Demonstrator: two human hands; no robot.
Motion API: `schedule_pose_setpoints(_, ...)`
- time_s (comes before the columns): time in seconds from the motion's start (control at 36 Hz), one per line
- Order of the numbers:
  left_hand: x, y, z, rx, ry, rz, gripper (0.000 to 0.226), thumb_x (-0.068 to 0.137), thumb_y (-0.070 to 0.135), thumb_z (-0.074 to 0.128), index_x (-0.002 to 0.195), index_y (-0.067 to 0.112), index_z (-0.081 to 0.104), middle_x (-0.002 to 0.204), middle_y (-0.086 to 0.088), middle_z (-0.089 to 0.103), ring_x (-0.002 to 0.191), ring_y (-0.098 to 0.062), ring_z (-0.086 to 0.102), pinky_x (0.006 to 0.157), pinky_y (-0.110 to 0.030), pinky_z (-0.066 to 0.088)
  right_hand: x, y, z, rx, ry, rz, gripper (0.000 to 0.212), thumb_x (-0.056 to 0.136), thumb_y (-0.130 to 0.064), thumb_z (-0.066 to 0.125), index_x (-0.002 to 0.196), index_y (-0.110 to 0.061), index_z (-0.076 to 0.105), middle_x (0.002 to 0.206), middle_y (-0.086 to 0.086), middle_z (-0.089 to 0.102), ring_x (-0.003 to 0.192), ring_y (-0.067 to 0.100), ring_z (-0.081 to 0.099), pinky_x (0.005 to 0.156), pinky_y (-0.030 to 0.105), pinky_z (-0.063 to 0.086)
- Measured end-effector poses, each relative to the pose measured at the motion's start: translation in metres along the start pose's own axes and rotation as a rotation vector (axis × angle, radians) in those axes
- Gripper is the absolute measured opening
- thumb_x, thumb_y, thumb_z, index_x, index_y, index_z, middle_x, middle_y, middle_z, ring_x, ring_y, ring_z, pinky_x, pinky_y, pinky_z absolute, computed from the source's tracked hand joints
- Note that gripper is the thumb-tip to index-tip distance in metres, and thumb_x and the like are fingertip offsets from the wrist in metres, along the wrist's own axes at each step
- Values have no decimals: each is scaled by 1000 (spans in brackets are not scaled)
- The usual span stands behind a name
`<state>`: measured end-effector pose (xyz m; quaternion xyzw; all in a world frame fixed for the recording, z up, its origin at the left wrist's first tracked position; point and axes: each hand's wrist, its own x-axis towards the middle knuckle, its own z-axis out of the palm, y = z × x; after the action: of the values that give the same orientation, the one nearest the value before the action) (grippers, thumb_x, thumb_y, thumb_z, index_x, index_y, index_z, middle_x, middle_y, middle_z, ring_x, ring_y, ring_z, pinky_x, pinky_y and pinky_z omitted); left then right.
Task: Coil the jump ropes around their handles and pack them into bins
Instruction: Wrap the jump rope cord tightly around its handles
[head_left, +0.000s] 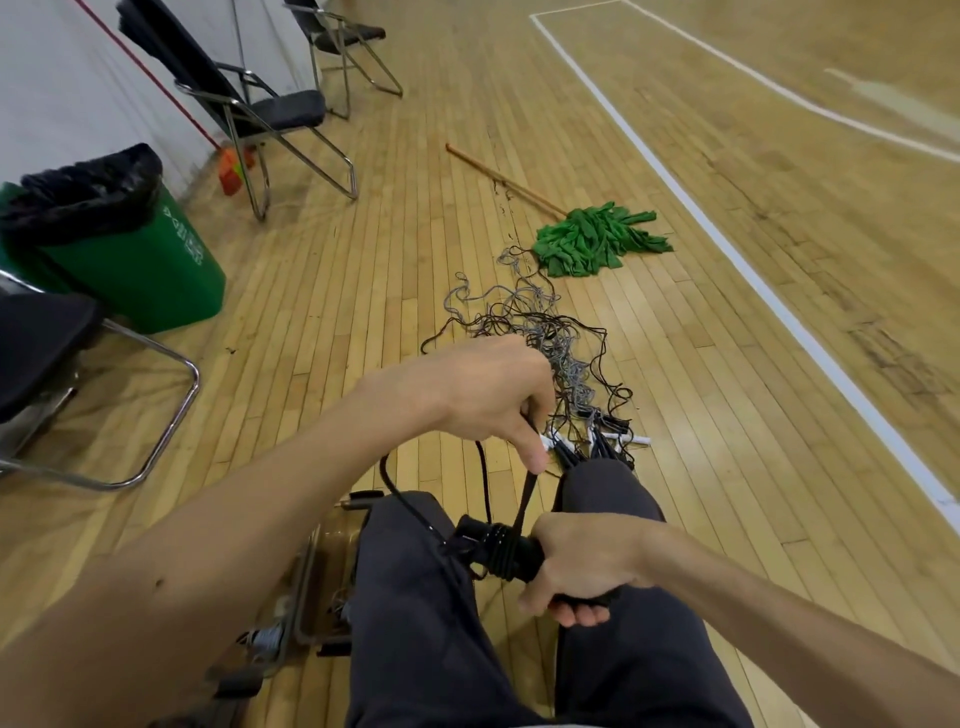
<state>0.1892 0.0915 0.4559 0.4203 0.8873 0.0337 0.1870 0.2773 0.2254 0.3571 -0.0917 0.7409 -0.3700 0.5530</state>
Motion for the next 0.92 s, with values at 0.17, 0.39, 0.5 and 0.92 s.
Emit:
schedule_pose_setpoints(0.17, 9, -14, 20, -169, -36, -53, 39, 66, 51, 87, 72, 15, 72, 66, 4, 66, 62, -6, 57, 57, -22, 44, -4, -8, 16, -195, 52, 23, 17, 97, -16, 60, 93, 1, 64, 65, 6, 59, 48, 15, 50, 49, 24, 45)
schedule_pose_setpoints(0.39, 12, -18, 41, -43, -42, -84, 50, 67, 61, 80, 67, 15, 59, 63, 4, 54, 62, -12, 50, 56, -29, 40, -16, -4, 21, -724, 302, 22, 7, 96, -8, 54, 103, -10, 55, 76, -1, 47, 62, 13, 45, 53, 25, 39)
schedule_pose_setpoints(0.5, 13, -18, 44, 58, 11, -66, 64, 69, 72, 69, 69, 9, 60, 58, 3, 47, 62, -19, 51, 59, -35, 46, -30, -2, 15, -931, 424, -26, 13, 101, -14, 50, 111, -11, 58, 75, -3, 43, 66, 17, 47, 64, 31, 42)
schedule_pose_setpoints(0.92, 14, -25, 63, -426, 157, -75, 61, 74, 66, 70, 67, 6, 64, 55, 2, 45, 53, -14, 38, 54, -33, 33, -57, 6, -16, -402, 270, -281, 28, 95, -28, 66, 75, -11, 57, 61, -1, 49, 49, 10, 41, 51, 25, 35)
